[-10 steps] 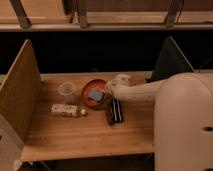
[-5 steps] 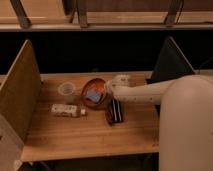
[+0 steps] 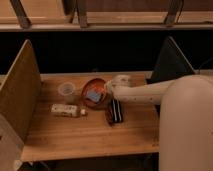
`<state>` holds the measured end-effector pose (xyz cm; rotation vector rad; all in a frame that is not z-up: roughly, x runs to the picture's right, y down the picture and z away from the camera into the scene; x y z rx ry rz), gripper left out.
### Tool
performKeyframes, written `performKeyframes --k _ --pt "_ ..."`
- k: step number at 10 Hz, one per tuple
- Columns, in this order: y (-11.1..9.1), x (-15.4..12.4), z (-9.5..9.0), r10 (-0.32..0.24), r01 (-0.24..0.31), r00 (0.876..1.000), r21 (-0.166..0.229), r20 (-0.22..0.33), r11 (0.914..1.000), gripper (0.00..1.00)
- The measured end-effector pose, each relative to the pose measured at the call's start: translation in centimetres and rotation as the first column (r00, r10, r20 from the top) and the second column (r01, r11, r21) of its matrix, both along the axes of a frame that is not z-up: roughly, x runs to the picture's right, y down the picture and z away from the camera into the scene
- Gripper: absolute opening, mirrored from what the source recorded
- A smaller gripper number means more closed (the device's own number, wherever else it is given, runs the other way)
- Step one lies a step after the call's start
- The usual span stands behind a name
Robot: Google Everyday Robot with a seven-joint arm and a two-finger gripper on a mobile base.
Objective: Pick up the ceramic bowl
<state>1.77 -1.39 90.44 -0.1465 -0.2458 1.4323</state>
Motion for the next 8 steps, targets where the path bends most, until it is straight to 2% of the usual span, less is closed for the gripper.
performKeyframes --k 5,6,8 --pt "-0.3 -0.3 -0.3 -0.01 0.01 1.0 0.009 0.003 0.9999 0.0" --pt "-1.5 -1.4 -1.4 -0.046 0.045 0.999 0.047 0.012 0.9979 0.0" --pt "-3.6 -4.5 -4.1 -0.111 0.105 0.993 0.12 0.046 0.9872 0.0"
